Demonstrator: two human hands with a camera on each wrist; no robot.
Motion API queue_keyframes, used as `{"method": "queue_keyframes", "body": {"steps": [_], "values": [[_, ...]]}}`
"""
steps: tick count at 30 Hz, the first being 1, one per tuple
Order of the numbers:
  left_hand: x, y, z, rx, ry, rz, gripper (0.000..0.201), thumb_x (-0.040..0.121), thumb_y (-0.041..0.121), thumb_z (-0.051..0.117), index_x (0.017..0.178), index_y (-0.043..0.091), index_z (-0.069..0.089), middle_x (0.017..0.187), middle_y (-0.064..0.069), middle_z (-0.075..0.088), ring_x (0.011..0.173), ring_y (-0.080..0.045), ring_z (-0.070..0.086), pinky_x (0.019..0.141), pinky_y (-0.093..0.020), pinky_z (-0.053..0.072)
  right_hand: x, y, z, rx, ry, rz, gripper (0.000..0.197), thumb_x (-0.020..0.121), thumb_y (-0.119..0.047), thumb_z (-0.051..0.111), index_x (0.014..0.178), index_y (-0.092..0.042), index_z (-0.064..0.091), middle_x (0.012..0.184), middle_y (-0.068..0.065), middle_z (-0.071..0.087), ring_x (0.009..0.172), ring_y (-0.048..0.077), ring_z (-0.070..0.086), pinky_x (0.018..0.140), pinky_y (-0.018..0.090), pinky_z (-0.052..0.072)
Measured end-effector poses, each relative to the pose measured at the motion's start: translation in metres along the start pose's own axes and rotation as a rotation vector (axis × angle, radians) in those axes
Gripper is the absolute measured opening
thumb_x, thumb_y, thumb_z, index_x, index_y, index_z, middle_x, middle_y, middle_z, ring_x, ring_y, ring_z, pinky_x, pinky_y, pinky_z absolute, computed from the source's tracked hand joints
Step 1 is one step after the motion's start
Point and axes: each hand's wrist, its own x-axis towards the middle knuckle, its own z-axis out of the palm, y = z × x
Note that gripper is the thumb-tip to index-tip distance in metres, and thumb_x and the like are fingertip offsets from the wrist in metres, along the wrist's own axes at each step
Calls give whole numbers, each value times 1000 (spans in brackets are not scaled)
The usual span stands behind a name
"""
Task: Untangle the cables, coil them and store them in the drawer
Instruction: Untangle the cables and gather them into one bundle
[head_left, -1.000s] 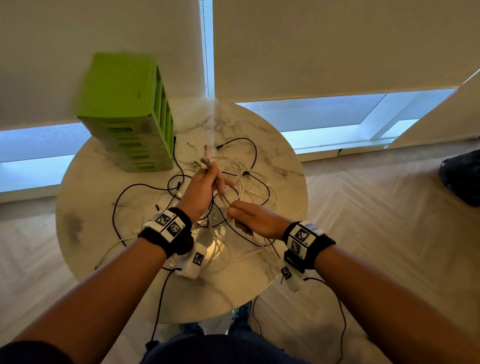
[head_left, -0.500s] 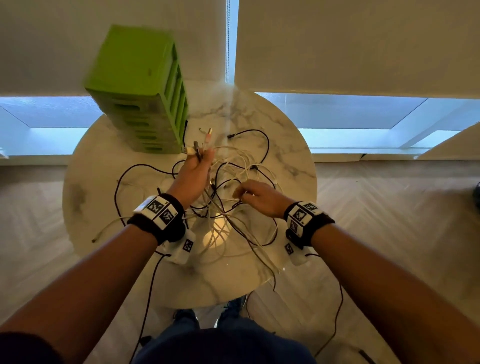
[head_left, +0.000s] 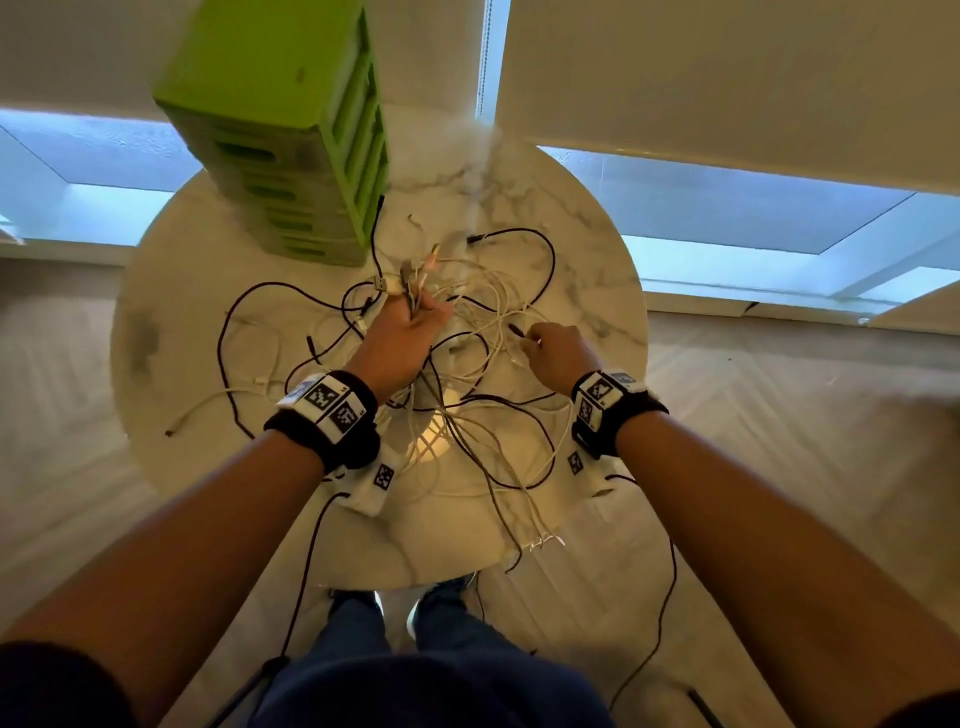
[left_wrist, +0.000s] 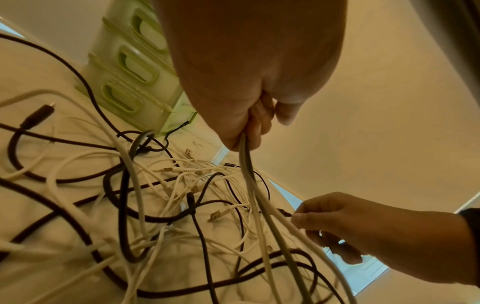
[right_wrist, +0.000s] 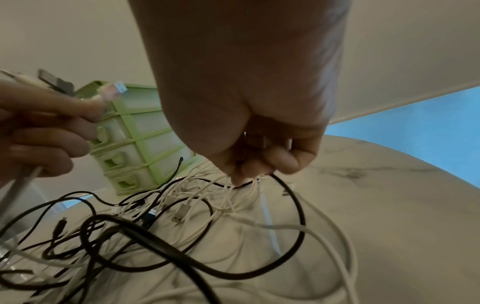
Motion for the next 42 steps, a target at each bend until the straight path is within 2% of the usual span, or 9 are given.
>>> {"method": "queue_keyframes", "body": {"steps": [2,7,11,16,23,30,34,38,42], "values": [[5,-3,0,38,-4,-5,41,98,35,65,123,5,54,72,10,43,63,-9,46,80,-38,46,-7,4,-6,9,97,-4,24,97,-35,51,89,-15,60,91,12,66,82,33,62,68,31,45],[9,7,6,70,-26,-57,23,98,23,63,117,14,53,82,5,49,68,-9,48,69,-30,42,-29,-7,-19,348,275,-291,10,99,-22,55,95,-14,59,74,4,64,64,21,55,65,43,51],[8,21,7,-18,-109,-5,7,96,25,57,99,20,53,75,7,48,65,-10,45,65,-30,39,-45,-38,-22,426,248,-452,12,100,-20,59,108,-13,66,81,-2,72,65,7,65,65,26,57],[0,38,1,-99,-181,38,16,106,28,55,94,18,58,53,21,54,51,6,50,55,-11,40,-51,-66,-14,399,293,-515,10,97,-21,65,98,-13,69,82,-6,73,68,-9,61,67,8,44],[6,32,-22,-112,-114,5,49,103,61,42,89,21,65,66,4,44,63,-17,42,66,-37,39,-64,-82,-11,338,174,-505,20,104,-24,56,98,-11,70,86,-2,74,69,-10,58,67,4,38],[13,52,-43,-451,-31,-46,41,111,45,32,78,21,38,64,6,28,51,-9,38,54,-26,42,-69,-70,21,338,-198,-391,13,105,-21,51,104,-23,64,83,-14,62,57,-2,54,62,22,52],[6,66,-61,-499,-99,-21,43,109,45,38,72,24,32,57,10,23,48,-8,20,42,-22,22,-68,-66,15,356,-166,-338,10,103,-20,56,102,-18,65,91,-9,66,62,-4,56,65,23,48],[2,69,-78,-371,-136,16,31,98,35,66,84,23,42,60,8,32,48,-8,29,41,-21,28,-64,-68,12,90,-148,-315,26,106,-38,44,102,-17,59,97,0,71,83,13,63,78,33,48],[4,54,-86,-161,-197,-17,29,92,41,75,92,23,52,58,12,35,47,-9,30,43,-25,28,-64,-91,4,190,86,-315,25,108,-34,37,100,-15,52,92,-4,72,76,11,60,72,28,42]]}}
